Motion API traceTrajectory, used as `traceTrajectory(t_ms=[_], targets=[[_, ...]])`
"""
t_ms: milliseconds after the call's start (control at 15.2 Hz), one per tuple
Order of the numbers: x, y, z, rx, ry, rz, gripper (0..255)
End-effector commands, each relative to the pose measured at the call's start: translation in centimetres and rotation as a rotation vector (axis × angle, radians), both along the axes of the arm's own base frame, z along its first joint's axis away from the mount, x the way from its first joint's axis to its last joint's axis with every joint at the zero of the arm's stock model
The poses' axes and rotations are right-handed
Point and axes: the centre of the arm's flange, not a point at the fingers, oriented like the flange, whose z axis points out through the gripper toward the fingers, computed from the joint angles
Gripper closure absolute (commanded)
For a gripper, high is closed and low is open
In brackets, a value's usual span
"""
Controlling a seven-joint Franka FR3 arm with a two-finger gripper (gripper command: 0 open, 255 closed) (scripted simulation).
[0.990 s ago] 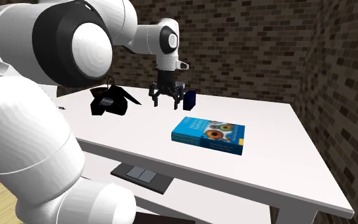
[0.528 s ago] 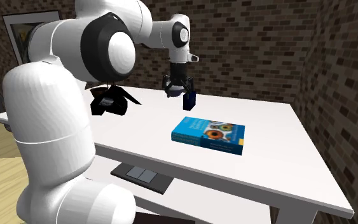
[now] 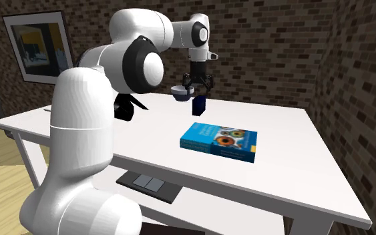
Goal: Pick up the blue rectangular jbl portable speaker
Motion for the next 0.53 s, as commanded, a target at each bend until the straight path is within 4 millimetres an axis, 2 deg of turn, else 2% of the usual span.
traceTrajectory(t_ms=[0,330,462], targets=[[0.5,-0.3,-0.6,-0.001,-0.003,0.001,0],[0.5,-0.3,-3.3,-0.001,-0.003,0.001,0],[0.5,-0.3,-3.6,-0.001,-0.003,0.001,0]])
